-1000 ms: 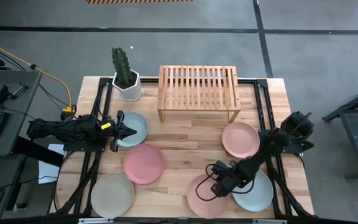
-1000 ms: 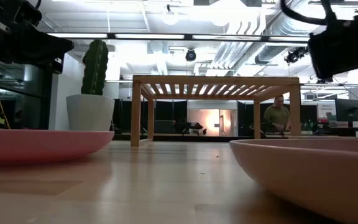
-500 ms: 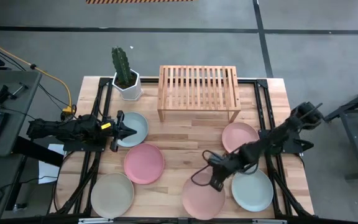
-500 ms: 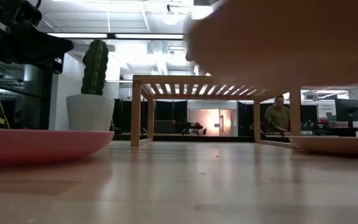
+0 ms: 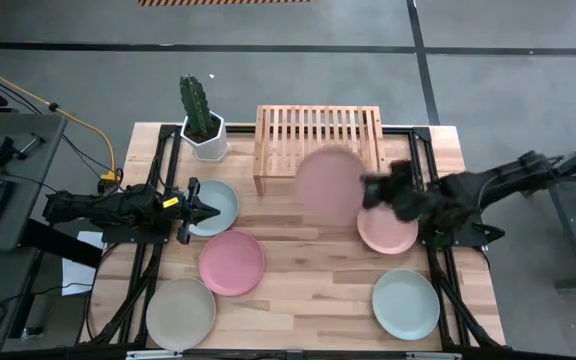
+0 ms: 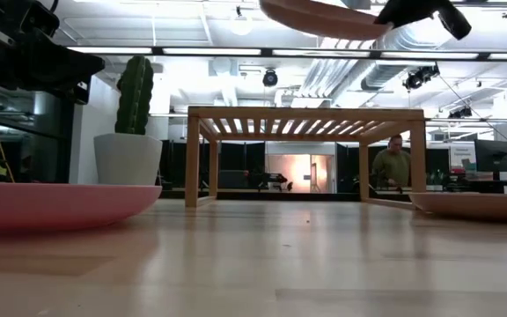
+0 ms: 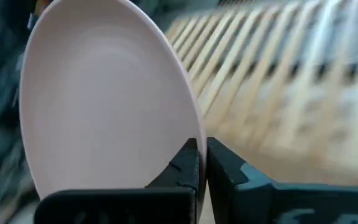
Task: Place and stack plates onto a shelf
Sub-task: Put the bottom light pink plate on the shelf
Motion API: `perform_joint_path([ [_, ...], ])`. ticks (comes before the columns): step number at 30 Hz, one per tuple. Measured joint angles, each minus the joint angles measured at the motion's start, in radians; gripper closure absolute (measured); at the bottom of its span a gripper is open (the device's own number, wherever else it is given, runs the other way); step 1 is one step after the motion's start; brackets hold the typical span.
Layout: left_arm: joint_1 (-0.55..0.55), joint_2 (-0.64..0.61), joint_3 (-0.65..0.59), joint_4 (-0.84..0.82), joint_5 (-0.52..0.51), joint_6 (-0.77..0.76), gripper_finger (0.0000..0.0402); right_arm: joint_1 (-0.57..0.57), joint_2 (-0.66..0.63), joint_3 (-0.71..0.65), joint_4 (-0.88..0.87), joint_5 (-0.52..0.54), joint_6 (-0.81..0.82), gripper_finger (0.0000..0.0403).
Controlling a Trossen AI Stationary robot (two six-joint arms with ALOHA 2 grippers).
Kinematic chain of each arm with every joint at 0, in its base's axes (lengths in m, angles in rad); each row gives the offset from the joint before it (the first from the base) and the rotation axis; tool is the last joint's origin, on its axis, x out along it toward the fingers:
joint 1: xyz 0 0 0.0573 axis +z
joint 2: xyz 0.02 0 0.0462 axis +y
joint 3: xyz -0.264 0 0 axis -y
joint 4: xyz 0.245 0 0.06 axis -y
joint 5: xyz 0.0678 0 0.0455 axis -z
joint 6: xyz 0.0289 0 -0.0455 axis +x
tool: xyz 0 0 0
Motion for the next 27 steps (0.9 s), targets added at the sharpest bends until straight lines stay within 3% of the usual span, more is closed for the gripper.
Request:
perform_joint_path([
  [6,0.000,0.000,0.000,0.000,0.000,0.000,0.0401,-0.217,-0.095,0.000,-0.132,0.026,0.063,0.0403],
  [13,0.000,0.000,0.000,0.000,0.000,0.000,0.0402,-0.441,-0.103,0.000,-0.263,-0.065,0.148,0.0403],
  [27,0.000,0.000,0.000,0.000,0.000,0.000,0.0401,-0.650,-0.020,-0.002,-0.265,-0.172,0.067,0.0403],
])
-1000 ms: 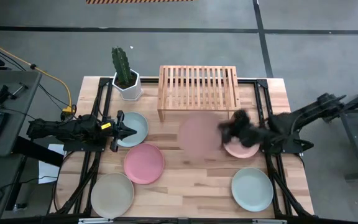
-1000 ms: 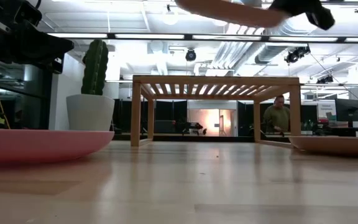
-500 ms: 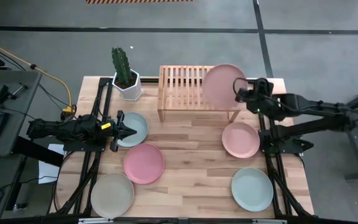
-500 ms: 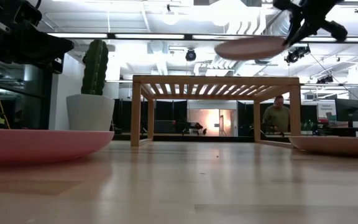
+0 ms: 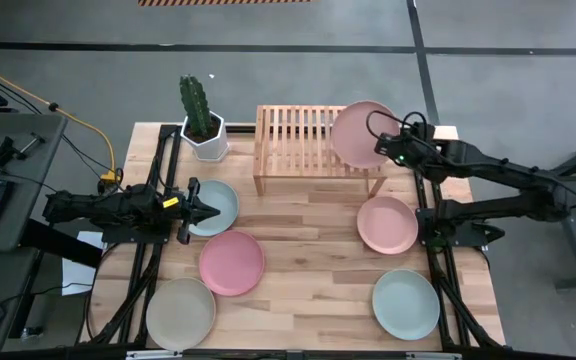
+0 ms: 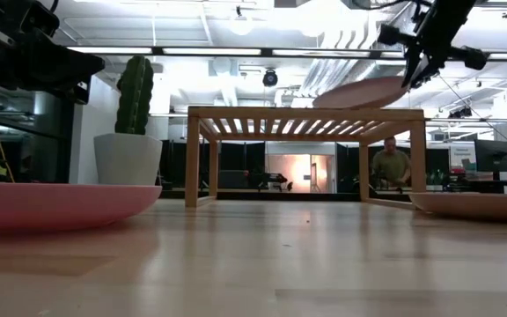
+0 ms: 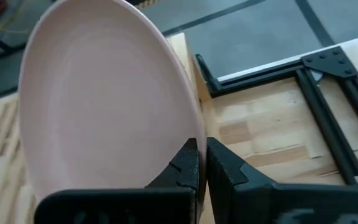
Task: Place and stack plates onto a shelf
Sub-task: Put the bottom light pink plate on the shelf, then put the top blue plate on the shelf
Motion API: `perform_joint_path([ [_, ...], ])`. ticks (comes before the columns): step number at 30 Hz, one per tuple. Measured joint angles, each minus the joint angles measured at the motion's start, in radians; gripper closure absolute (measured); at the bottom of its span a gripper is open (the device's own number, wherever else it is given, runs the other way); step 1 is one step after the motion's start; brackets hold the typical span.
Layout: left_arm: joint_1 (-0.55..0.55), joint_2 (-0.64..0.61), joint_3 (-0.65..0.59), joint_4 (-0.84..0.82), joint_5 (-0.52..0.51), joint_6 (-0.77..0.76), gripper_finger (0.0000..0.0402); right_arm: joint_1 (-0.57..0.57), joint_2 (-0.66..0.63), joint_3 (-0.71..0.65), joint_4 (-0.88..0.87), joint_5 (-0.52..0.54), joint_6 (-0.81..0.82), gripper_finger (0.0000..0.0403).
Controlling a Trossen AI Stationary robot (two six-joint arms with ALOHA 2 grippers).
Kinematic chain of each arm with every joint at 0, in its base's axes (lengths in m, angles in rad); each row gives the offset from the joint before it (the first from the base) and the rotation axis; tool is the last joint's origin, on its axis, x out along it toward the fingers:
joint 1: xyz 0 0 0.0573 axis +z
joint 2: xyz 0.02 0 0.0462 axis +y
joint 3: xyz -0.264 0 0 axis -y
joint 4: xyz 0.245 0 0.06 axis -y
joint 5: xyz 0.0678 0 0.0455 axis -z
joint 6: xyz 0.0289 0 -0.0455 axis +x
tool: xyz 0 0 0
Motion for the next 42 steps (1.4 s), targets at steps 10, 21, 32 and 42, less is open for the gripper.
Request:
perform_joint_path([
  [10,0.000,0.000,0.000,0.000,0.000,0.000,0.0402,-0.085,0.084,0.000,0.025,-0.080,-0.097,0.0403],
  [21,0.000,0.000,0.000,0.000,0.000,0.000,0.0401,-0.123,0.159,0.000,0.072,-0.127,-0.181,0.0402],
  [32,0.000,0.000,0.000,0.000,0.000,0.000,0.0402,-0.124,0.160,0.000,0.099,-0.147,-0.269,0.0361],
  [42,0.000,0.000,0.000,0.000,0.000,0.000,0.0401,-0.123,0.156,0.000,0.102,-0.134,-0.354,0.0276],
])
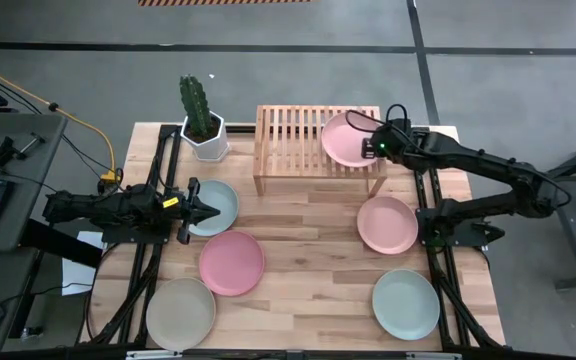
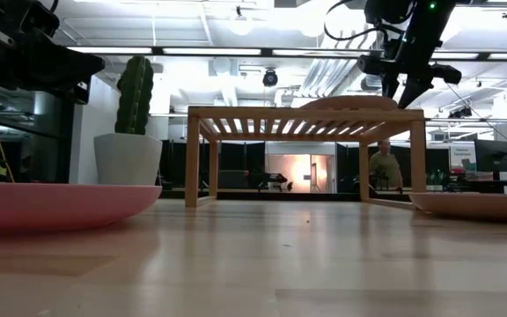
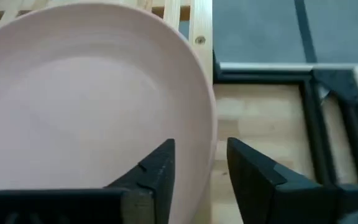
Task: Place and stack plates onto a shelf
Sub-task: Put the top blue plate on the shelf
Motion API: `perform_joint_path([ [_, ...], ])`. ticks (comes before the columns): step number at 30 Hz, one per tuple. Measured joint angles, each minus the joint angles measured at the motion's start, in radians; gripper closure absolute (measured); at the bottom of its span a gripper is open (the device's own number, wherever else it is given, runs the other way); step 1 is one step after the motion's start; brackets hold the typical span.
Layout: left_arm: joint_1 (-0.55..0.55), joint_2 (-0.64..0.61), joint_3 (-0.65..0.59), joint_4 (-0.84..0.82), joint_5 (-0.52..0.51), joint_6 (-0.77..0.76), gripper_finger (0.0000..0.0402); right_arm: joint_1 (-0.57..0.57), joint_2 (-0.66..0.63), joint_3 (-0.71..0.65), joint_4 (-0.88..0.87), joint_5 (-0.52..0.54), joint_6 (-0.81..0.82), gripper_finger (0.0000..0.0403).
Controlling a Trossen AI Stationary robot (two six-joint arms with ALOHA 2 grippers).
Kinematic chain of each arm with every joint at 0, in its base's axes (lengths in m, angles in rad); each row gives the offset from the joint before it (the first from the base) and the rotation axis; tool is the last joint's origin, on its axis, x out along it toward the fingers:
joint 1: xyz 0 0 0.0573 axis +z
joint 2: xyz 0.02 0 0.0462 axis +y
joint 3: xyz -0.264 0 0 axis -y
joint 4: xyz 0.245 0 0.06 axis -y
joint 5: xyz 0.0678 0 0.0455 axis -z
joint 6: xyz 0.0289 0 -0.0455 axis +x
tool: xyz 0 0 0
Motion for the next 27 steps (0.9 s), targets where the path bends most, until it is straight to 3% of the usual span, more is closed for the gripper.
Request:
perform_joint_path([
  [8,0.000,0.000,0.000,0.000,0.000,0.000,0.0401,0.084,-0.126,0.000,-0.045,0.117,-0.094,0.0263],
  [13,0.000,0.000,0.000,0.000,0.000,0.000,0.0402,0.206,-0.248,0.000,-0.108,0.121,-0.076,0.0263],
  [19,0.000,0.000,0.000,0.000,0.000,0.000,0.0401,0.474,-0.261,0.000,-0.029,0.116,-0.050,0.0263],
  [27,0.000,0.000,0.000,0.000,0.000,0.000,0.0401,0.856,-0.082,0.000,0.220,0.279,-0.175,0.0263],
])
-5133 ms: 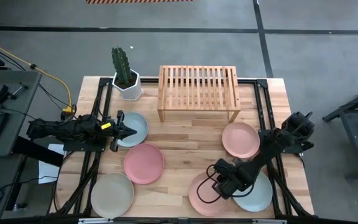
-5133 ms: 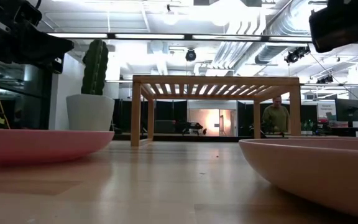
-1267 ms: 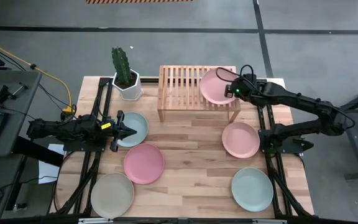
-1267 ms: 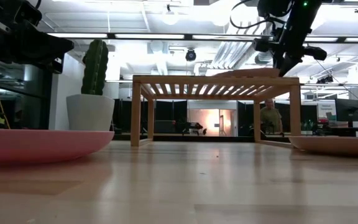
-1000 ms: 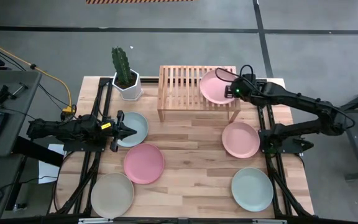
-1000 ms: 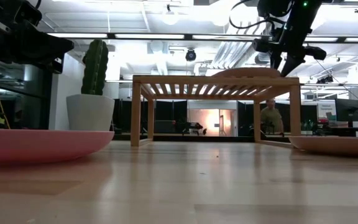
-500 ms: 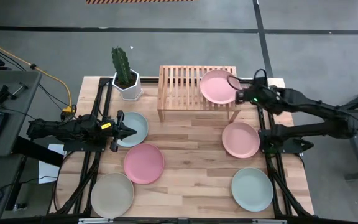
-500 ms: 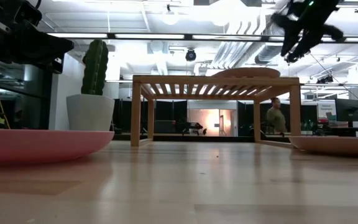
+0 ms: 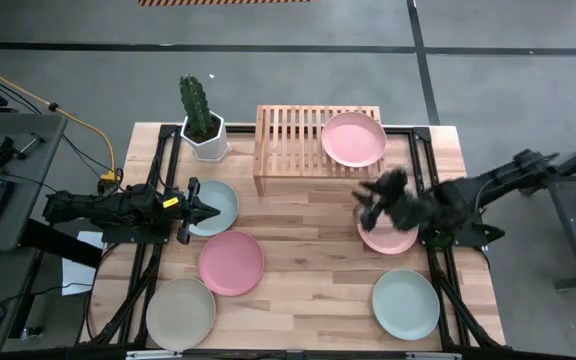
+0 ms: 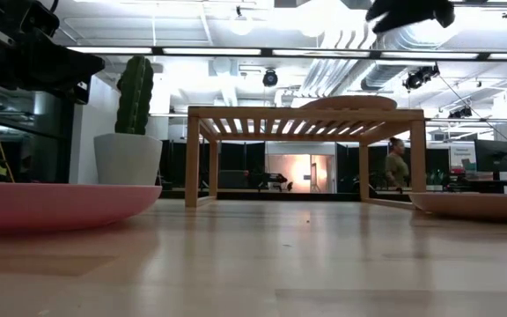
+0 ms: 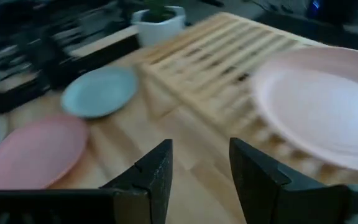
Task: Place and stack plates onto a shelf
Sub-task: Put the top blue plate on the shelf
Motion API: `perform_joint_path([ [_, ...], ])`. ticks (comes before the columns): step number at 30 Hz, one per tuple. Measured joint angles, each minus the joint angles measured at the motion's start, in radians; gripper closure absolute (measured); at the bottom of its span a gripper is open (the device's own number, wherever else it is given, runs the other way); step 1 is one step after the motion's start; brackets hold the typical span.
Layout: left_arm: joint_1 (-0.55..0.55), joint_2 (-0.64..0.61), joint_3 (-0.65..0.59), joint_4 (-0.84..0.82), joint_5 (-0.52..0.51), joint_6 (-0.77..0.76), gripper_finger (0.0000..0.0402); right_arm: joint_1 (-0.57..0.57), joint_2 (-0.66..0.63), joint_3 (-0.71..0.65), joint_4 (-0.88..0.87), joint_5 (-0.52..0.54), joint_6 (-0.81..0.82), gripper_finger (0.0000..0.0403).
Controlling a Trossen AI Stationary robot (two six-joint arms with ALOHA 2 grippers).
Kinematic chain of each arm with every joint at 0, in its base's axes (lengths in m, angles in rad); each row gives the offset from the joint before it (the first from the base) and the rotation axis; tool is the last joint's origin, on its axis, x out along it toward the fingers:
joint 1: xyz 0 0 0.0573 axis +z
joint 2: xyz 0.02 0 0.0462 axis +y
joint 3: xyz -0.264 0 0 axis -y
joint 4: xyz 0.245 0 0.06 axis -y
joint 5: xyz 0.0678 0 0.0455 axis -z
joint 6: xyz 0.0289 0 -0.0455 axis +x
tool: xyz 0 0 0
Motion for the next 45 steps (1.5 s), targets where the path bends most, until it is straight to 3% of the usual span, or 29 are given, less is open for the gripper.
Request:
perform_joint_path([
  [5,0.000,0.000,0.000,0.000,0.000,0.000,0.0401,0.157,0.152,0.000,0.026,0.123,0.056,0.0263],
  [8,0.000,0.000,0.000,0.000,0.000,0.000,0.0401,0.198,0.231,0.000,0.009,0.141,0.143,0.0263],
  [19,0.000,0.000,0.000,0.000,0.000,0.000,0.0401,0.208,0.406,0.000,0.004,-0.091,0.271,0.0263],
  [26,0.000,0.000,0.000,0.008,0.000,0.000,0.0401,0.228,0.425,-0.002,-0.144,-0.157,0.397,0.0263],
  [30,0.000,0.000,0.000,0.021,-0.001,-0.035,0.0402,0.266,0.391,-0.092,-0.121,-0.181,0.501,0.0263],
  [33,0.000,0.000,0.000,0.027,-0.001,-0.115,0.0402,0.293,0.362,-0.210,0.013,-0.205,0.570,0.0263],
  [36,0.000,0.000,0.000,0.046,0.000,-0.204,0.0402,0.301,0.345,-0.327,0.284,-0.203,0.542,0.0263],
  [41,0.000,0.011,0.000,0.186,-0.056,-0.312,0.0400,0.279,0.344,-0.454,0.778,-0.180,0.312,0.0263],
  [45,-0.003,0.075,0.000,0.280,-0.048,-0.361,0.0377,0.259,0.344,-0.471,0.984,-0.162,0.106,0.0263],
])
